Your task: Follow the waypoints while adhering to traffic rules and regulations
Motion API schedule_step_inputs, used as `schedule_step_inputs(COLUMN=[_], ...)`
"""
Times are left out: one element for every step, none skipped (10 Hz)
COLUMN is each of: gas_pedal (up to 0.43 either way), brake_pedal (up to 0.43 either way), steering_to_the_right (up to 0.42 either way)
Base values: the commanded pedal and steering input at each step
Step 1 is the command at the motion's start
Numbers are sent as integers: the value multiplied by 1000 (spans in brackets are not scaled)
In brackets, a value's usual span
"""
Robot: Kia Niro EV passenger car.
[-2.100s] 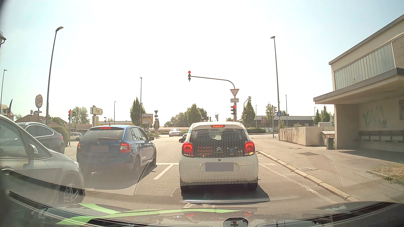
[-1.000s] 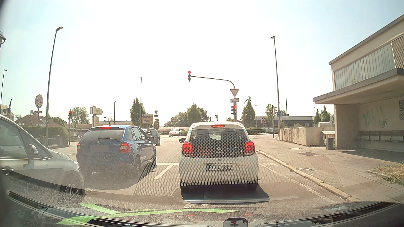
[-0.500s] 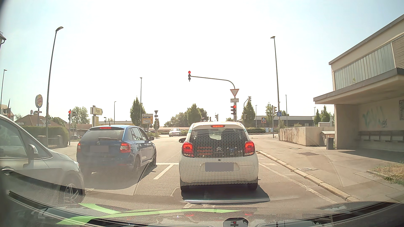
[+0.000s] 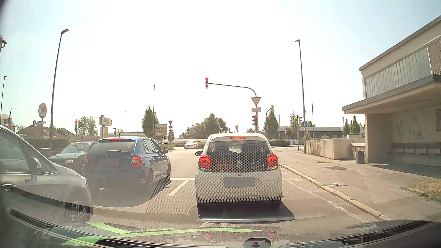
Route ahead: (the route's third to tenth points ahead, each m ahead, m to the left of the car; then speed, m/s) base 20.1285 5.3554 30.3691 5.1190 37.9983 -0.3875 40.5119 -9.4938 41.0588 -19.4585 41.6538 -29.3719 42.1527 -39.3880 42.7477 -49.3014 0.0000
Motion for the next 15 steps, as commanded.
schedule_step_inputs(gas_pedal=[0, 0, 0, 0, 0, 0, 0, 0, 0, 0, 0, 0, 0, 0, 0], brake_pedal=[250, 256, 256, 250, 250, 256, 256, 250, 256, 256, 256, 256, 250, 256, 256], steering_to_the_right=[24, 23, 21, 20, 20, 20, 20, 20, 20, 20, 20, 20, 20, 20, 20])
